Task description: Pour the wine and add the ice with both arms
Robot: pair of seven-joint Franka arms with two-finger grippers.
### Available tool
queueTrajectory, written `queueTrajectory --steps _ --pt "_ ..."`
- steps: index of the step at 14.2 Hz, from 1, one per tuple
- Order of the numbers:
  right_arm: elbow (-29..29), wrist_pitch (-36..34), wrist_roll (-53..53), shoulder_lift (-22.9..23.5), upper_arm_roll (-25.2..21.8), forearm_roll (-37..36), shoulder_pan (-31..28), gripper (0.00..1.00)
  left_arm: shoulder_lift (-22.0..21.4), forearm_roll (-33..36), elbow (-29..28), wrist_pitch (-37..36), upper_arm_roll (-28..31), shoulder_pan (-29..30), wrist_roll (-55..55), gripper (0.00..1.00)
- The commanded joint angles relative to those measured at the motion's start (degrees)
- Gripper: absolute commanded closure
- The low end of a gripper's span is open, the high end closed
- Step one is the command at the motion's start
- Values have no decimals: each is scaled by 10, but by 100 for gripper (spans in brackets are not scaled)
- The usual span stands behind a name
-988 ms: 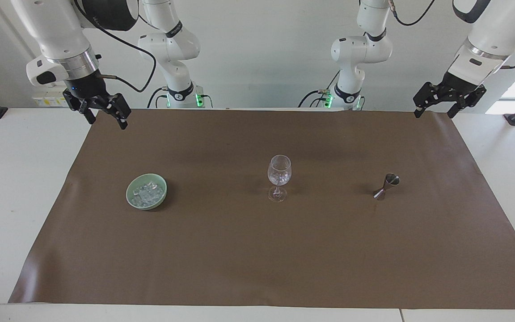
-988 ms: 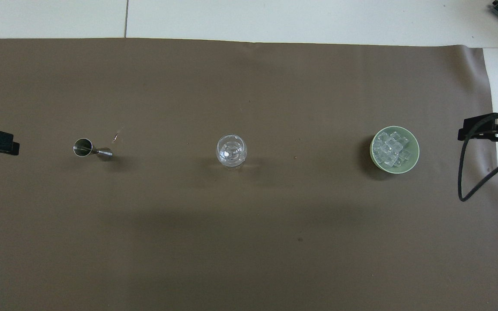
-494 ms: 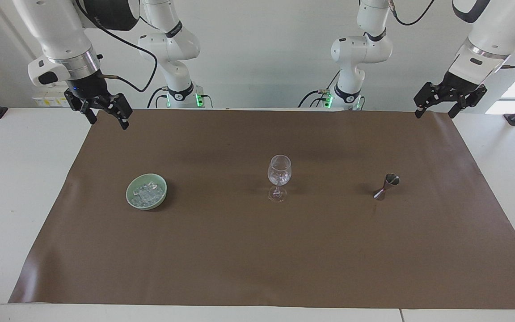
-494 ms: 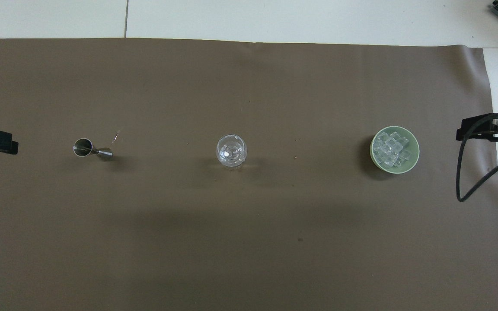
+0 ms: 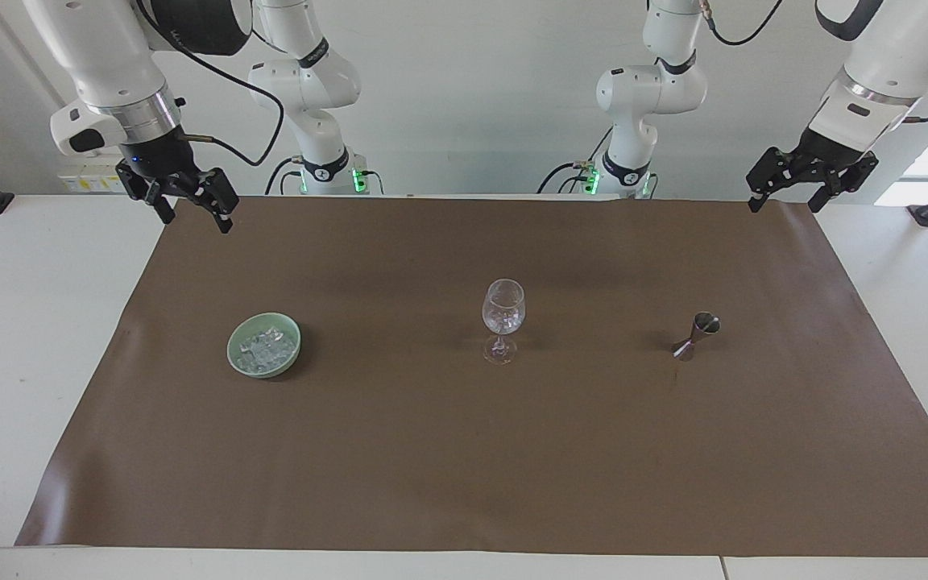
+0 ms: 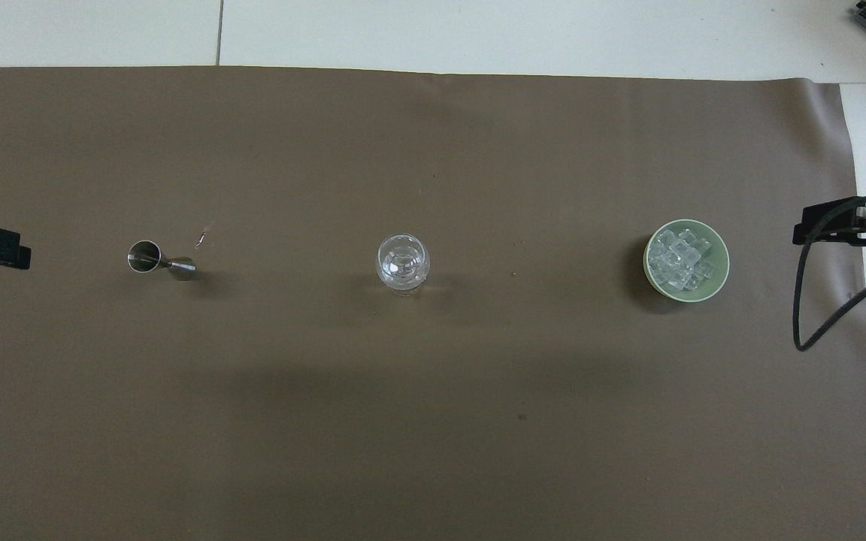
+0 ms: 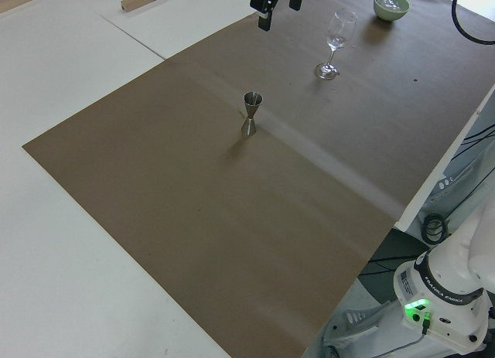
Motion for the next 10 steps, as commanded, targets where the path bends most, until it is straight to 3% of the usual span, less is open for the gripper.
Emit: queueTrajectory --steps 1,10 --pt "-16 -2 -7 -15 2 13 -3 0 -17 12 -24 15 1 -1 8 0" --pt "-3 -11 -6 -21 1 4 -3 0 -17 12 -24 15 0 -1 8 0"
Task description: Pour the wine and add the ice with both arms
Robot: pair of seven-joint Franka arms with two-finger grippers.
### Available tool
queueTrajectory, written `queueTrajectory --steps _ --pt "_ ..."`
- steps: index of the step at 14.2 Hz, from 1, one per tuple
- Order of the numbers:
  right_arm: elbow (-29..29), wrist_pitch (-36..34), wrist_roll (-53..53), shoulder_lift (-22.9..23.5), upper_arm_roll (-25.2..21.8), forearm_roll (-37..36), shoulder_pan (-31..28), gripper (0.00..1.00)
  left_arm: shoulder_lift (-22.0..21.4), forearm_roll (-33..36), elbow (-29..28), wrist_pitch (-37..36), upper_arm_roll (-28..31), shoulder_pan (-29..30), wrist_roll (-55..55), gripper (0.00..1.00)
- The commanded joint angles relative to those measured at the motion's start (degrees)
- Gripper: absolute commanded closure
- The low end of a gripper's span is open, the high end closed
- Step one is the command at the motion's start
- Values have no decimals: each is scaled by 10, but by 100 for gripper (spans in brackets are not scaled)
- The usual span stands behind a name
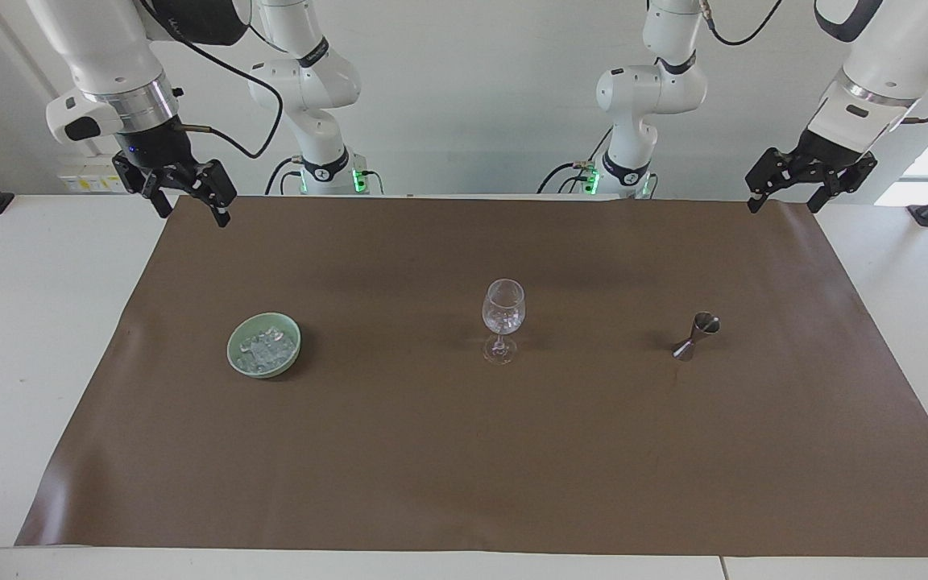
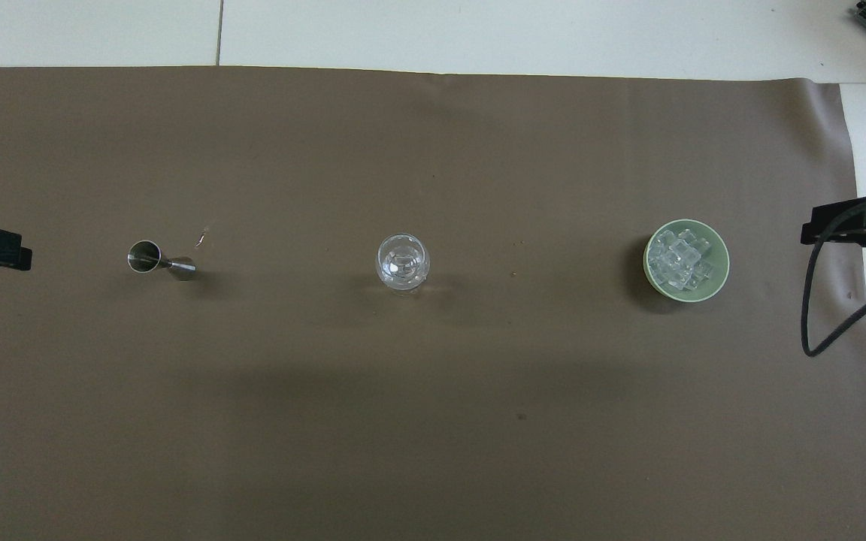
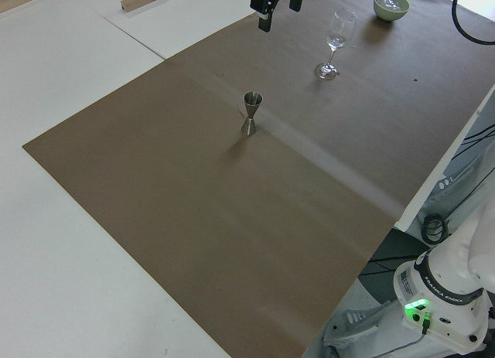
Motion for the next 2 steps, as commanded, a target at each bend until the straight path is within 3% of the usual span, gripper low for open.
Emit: queueTrajectory --steps 1,2 --pt "-5 -10 -7 -11 0 5 -7 0 -16 11 -21 14 0 -1 7 0" --pt "-6 -10 -6 -11 1 6 -6 0 -16 11 -21 14 1 -1 7 0"
